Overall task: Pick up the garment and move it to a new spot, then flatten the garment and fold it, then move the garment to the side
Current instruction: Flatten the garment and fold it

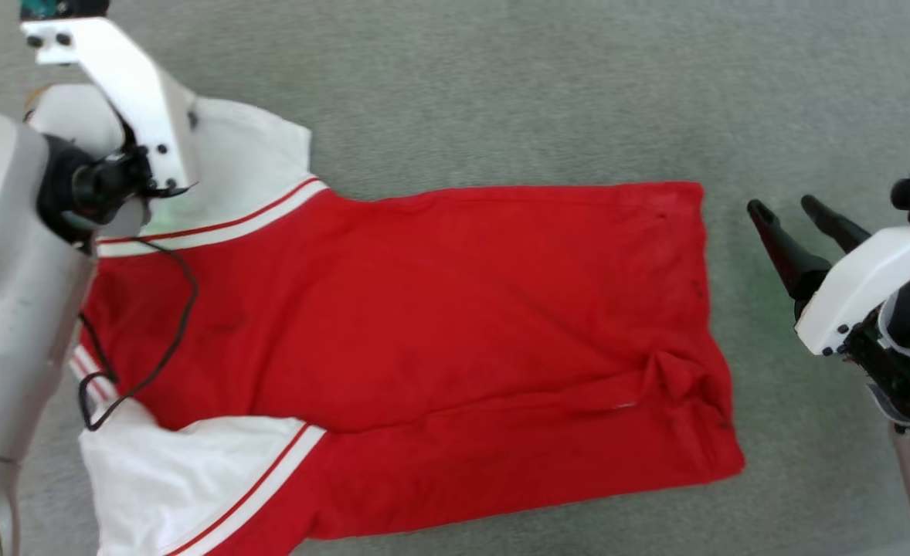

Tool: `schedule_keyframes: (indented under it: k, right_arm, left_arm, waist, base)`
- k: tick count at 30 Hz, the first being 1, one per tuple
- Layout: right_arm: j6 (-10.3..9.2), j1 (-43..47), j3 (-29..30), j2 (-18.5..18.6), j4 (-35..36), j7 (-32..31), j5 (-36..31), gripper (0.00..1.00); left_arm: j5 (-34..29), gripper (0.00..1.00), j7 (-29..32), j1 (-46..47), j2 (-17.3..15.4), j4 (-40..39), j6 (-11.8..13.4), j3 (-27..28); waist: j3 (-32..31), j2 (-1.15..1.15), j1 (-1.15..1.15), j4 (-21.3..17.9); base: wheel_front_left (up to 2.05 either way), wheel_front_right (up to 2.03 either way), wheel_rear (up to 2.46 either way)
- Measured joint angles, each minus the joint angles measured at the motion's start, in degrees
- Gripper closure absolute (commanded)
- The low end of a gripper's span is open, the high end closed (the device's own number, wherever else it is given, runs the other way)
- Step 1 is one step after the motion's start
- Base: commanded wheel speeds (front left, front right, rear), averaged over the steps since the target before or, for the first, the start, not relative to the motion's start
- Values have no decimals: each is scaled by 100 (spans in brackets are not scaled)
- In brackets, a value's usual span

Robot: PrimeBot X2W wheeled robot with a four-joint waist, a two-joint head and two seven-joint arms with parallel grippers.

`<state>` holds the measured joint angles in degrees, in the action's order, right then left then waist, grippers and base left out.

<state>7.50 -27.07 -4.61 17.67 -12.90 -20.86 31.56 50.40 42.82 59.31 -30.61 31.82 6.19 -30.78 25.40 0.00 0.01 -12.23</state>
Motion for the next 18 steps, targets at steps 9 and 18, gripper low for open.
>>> schedule_keyframes:
  k: [9,18]
  right_arm:
    - [-1,-779,-635,347,-837,-1451,233,0]
    - [-3,-1432,-1131,603,-1354,-2271,572,100]
  left_arm:
    - [-69,100,-168,107,248,-477,-166,-153]
    - [-29,100,-348,29,313,-653,-216,-174]
  waist:
    - [-23,0,0,674]
    - [90,0,-1,968]
  base:
    - [0,0,0]
    - [0,0,0]
